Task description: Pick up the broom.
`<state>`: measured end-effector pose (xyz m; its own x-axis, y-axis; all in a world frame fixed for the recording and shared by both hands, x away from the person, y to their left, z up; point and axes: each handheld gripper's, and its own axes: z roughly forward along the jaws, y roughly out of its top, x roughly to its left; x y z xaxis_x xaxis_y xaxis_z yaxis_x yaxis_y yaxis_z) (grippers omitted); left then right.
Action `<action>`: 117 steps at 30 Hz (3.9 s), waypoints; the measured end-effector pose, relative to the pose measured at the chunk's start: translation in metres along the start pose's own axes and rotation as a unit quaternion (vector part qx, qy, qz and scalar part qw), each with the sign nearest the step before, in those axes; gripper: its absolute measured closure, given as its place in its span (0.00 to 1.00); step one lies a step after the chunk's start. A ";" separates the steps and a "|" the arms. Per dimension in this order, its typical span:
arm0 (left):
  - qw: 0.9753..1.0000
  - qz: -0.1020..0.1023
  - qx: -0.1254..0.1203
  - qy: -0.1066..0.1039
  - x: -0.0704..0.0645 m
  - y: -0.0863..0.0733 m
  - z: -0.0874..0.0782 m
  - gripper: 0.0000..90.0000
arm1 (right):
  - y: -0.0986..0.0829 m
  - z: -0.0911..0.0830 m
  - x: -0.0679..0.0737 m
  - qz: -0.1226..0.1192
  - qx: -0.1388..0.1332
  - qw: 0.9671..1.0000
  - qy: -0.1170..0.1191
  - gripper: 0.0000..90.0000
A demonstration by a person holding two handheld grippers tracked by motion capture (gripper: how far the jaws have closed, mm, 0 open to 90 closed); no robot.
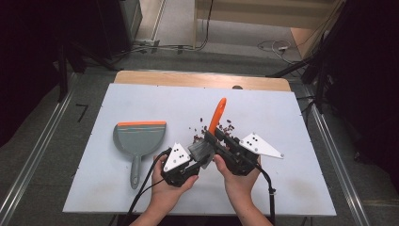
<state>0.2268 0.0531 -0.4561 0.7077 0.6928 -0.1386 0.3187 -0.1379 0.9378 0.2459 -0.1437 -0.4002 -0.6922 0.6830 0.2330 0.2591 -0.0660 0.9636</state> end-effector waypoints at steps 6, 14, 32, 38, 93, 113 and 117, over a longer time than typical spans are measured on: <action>1.000 0.013 0.005 0.003 0.001 0.000 -0.001 0.94 | -0.001 0.001 0.001 -0.002 0.003 1.000 0.001 0.77; 1.000 0.026 0.010 -0.001 0.004 0.002 -0.005 0.95 | 0.004 0.003 0.002 -0.019 0.021 1.000 0.009 0.76; 0.999 0.027 0.017 -0.027 0.021 0.005 -0.012 0.95 | 0.014 0.003 -0.014 -0.034 0.057 0.996 0.052 0.50; 0.999 0.024 0.022 -0.031 0.025 0.005 -0.013 0.95 | 0.014 0.003 -0.015 -0.040 0.060 0.995 0.063 0.49; 0.973 0.061 0.059 -0.213 0.042 0.005 -0.019 0.88 | -0.005 0.015 -0.044 -0.043 0.152 0.948 0.277 0.76; 0.993 0.013 0.016 -0.113 0.068 0.001 -0.052 0.17 | 0.001 0.012 -0.047 -0.034 0.161 0.966 0.198 0.76; 0.994 0.007 0.011 -0.106 0.072 0.001 -0.056 0.10 | 0.001 0.010 -0.051 -0.035 0.161 0.969 0.184 0.76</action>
<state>0.2429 0.1428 -0.4473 0.8289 0.5257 -0.1910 0.3188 -0.1634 0.9336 0.2882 -0.1712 -0.4120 -0.8932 0.3687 0.2575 0.3596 0.2417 0.9013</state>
